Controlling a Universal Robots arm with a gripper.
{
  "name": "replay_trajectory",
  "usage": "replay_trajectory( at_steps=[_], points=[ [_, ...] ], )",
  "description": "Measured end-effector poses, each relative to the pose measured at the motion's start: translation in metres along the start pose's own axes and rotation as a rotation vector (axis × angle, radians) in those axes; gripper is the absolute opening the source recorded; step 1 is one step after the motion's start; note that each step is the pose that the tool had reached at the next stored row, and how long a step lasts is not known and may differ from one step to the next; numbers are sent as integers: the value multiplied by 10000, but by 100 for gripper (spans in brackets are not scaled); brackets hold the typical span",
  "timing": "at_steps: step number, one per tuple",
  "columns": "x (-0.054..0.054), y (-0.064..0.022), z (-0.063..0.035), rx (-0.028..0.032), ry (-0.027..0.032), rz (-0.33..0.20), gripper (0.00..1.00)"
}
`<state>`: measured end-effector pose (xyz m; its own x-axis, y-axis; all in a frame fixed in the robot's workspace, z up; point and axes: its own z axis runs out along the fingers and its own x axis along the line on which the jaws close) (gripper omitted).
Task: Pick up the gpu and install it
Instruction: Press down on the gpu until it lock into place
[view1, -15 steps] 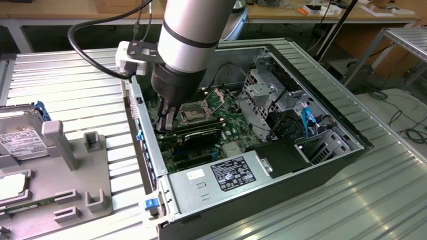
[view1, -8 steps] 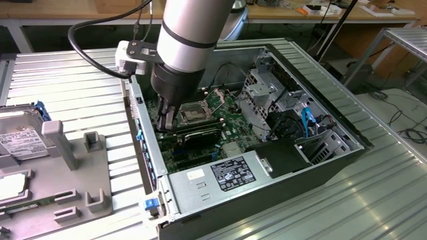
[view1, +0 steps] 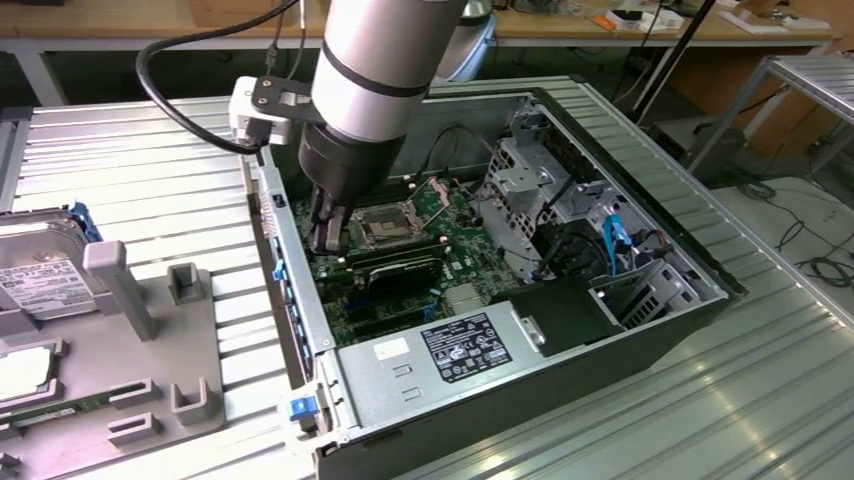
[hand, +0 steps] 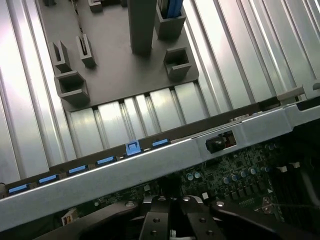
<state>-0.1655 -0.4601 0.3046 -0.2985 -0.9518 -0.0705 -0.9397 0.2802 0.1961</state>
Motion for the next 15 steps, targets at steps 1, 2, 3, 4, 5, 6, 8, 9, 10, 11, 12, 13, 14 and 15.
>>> replay_trajectory(
  at_steps=[1, 2, 3, 4, 5, 6, 8, 9, 10, 11, 12, 13, 14, 15],
  points=[
    [-10, -30, -4, -1, 1, -7, 11],
    [-22, -65, -9, -3, 4, -18, 11],
    [-14, -67, -10, 3, 18, -15, 11],
    [19, -77, -15, 3, 25, -14, 11],
    [44, -85, -17, 4, 24, -15, 11],
    [56, -88, -18, 4, 24, -15, 11],
    [63, -90, -17, 5, 22, -14, 11],
    [63, -90, -17, 5, 23, -14, 11],
    [64, -87, -16, 4, 23, -15, 11],
    [70, -72, -13, 5, 22, -14, 11],
    [78, -47, -8, 5, 23, -15, 11],
    [82, -34, -6, 5, 23, -15, 11],
    [86, -23, -3, 4, 22, -15, 11],
    [92, -2, 0, 5, 23, -15, 11]
  ],
)
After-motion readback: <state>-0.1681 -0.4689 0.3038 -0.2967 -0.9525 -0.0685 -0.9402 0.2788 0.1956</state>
